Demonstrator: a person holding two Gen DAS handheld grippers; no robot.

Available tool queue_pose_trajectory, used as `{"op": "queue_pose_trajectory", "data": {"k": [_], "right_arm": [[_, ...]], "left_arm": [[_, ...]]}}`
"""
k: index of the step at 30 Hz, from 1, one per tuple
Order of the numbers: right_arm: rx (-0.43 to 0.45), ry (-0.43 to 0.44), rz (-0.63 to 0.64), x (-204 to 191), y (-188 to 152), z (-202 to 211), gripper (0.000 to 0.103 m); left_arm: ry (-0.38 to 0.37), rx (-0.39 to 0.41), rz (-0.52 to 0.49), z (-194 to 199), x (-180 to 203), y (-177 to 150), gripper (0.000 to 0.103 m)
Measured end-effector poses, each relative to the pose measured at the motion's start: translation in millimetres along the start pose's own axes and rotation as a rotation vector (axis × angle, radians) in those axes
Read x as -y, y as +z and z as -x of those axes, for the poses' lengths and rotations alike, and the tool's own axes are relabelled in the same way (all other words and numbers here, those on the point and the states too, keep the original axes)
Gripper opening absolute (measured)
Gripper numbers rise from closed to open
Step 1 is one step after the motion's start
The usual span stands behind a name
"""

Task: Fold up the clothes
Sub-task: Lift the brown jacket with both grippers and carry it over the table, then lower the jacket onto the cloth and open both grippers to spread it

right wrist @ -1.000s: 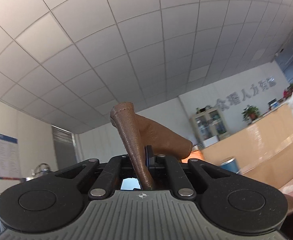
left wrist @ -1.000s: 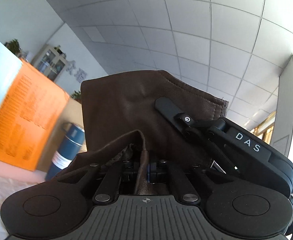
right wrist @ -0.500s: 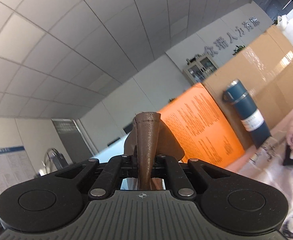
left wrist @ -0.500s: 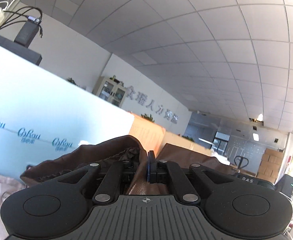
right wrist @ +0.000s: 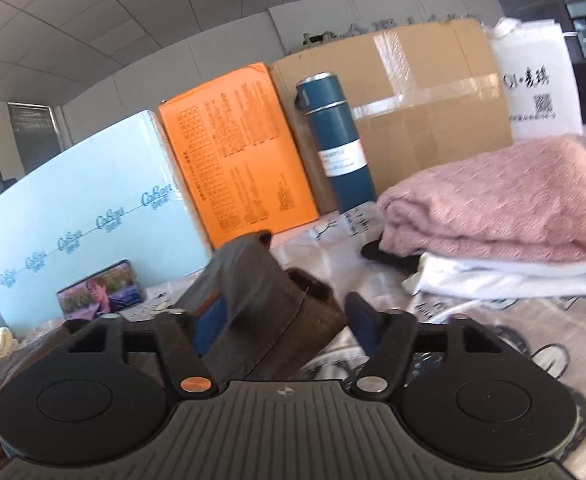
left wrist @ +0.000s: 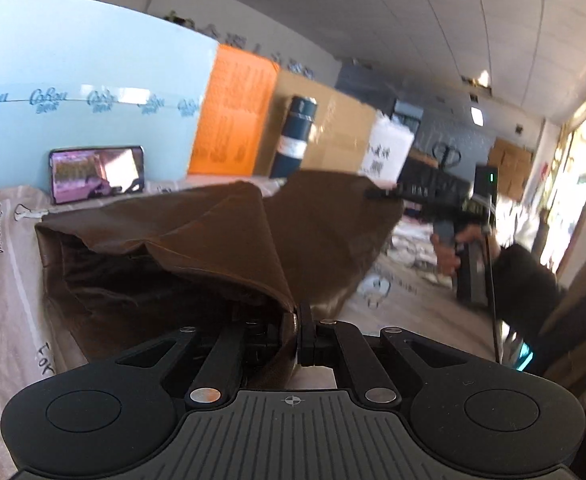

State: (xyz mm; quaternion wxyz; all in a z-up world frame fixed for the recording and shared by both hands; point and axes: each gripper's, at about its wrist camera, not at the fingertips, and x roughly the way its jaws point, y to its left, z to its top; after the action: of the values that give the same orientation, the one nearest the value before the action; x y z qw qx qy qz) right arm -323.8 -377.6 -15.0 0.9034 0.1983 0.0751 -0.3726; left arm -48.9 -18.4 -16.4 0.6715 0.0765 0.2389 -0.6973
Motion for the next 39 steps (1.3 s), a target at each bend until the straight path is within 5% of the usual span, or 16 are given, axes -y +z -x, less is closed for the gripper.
{"op": "queue_pose_trajectory", "data": {"k": [5, 9, 14, 20, 24, 26, 29, 34, 37, 39], "right_arm": [[0.117, -0.069, 0.075, 0.1, 12.9, 19.2, 0.088], [0.054, 0.199, 0.013, -11.7, 20.2, 16.9, 0.093], [-0.158, 0.517, -0.005, -55.6, 14.4, -28.8, 0.093], [-0.326, 0.726, 0.196, -131.9, -5.9, -68.2, 0.093], [-0.387, 0.764, 0.245, -151.3, -17.3, -77.8, 0.083], [-0.394, 0.767, 0.261, -152.0, -21.6, -77.1, 0.067], [-0.416, 0.799, 0.245, -147.1, -25.4, -76.5, 0.058], [-0.423, 0.845, 0.271, -146.8, -29.6, -71.2, 0.057], [-0.424, 0.866, 0.271, -146.9, -31.0, -70.7, 0.046], [-0.426, 0.876, 0.268, -146.5, -31.9, -71.0, 0.043]], "left_arm": [[0.000, -0.107, -0.105, -19.3, 12.2, -7.9, 0.008], [0.015, -0.107, -0.105, -23.6, 12.5, -10.4, 0.008], [0.039, -0.092, -0.094, -20.7, 15.4, -13.6, 0.008], [0.042, -0.075, -0.058, -16.0, 11.8, -14.6, 0.009], [0.017, -0.072, -0.038, -15.2, 8.3, -11.9, 0.012], [0.001, -0.048, -0.011, -13.3, 4.6, -9.3, 0.033], [-0.048, 0.026, 0.057, -8.4, -3.4, -1.0, 0.064], [-0.050, 0.133, 0.133, -6.4, -18.4, 16.2, 0.077], [-0.026, 0.176, 0.169, -4.8, -31.3, 27.2, 0.079], [-0.003, 0.227, 0.242, -2.6, -45.3, 31.1, 0.090]]}}
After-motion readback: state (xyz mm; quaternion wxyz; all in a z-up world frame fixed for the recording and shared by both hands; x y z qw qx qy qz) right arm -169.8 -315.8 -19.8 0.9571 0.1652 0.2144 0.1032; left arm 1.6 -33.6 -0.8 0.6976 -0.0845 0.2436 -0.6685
